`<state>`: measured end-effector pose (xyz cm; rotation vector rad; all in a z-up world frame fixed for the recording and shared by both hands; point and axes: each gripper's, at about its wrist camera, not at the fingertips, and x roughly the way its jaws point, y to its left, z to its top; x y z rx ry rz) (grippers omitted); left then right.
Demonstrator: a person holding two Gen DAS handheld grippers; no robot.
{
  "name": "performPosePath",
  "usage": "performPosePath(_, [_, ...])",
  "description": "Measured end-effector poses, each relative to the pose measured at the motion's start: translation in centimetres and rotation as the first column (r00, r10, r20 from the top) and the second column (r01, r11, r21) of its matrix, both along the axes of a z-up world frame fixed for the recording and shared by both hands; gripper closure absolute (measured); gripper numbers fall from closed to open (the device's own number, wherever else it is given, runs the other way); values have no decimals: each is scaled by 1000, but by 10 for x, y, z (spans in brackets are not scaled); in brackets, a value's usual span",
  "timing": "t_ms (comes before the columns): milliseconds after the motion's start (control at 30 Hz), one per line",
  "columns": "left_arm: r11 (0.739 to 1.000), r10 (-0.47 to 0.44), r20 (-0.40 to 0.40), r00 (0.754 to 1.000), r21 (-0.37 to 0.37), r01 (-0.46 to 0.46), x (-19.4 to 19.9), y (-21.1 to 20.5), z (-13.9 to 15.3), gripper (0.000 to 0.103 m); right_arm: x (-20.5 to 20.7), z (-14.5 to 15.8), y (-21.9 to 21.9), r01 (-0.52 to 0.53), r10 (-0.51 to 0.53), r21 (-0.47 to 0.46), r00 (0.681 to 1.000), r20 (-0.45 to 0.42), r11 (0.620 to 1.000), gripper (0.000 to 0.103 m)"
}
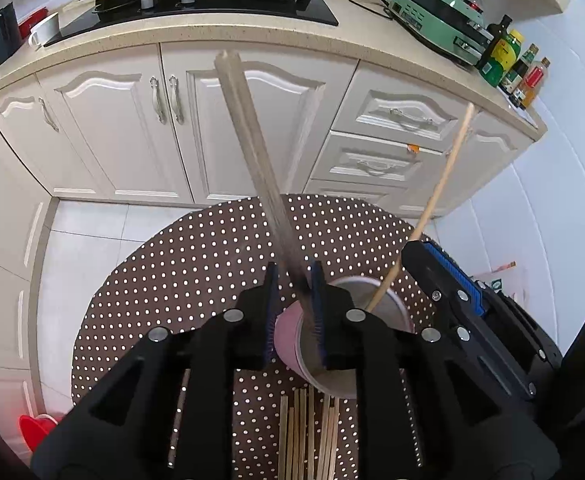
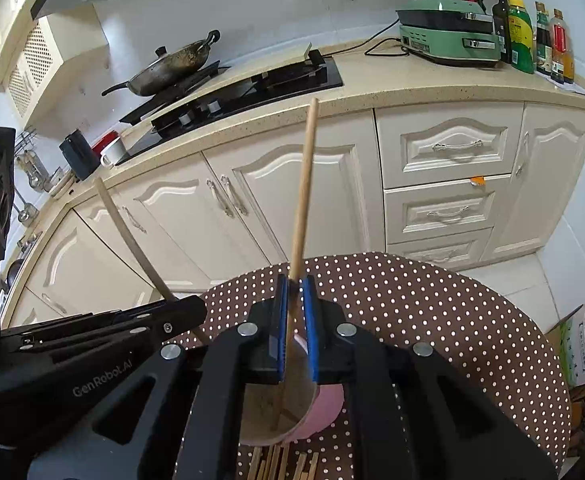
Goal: Organize utensils
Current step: 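Lower the left tool's chopstick into the pink cup and open while the right tool releases its own, then move both open tools back down to the chopstick bundle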
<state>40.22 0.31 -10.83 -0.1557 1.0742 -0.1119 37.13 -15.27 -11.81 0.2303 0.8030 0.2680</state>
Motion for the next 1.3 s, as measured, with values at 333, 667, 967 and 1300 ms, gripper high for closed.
performPosePath(333, [1000, 5, 9, 1000, 19, -5, -15, 3, 1, 64, -14, 0, -14, 31, -31, -7, 999, -24, 1000, 69])
performPosePath(667, [999, 13, 37, 999, 29, -14, -30, 6, 9, 51, -28, 7, -25, 53, -53, -15, 998, -22, 998, 46])
performPosePath(967, [999, 22, 63, 998, 40, -25, -50, 8, 18, 44, -46, 15, -30, 57, -57, -18, 998, -18, 998, 30])
performPosePath(1300, [998, 31, 92, 995, 59, -36, -81, 11, 30, 38, -73, 27, -32, 54, -54, -14, 999, -4, 998, 21])
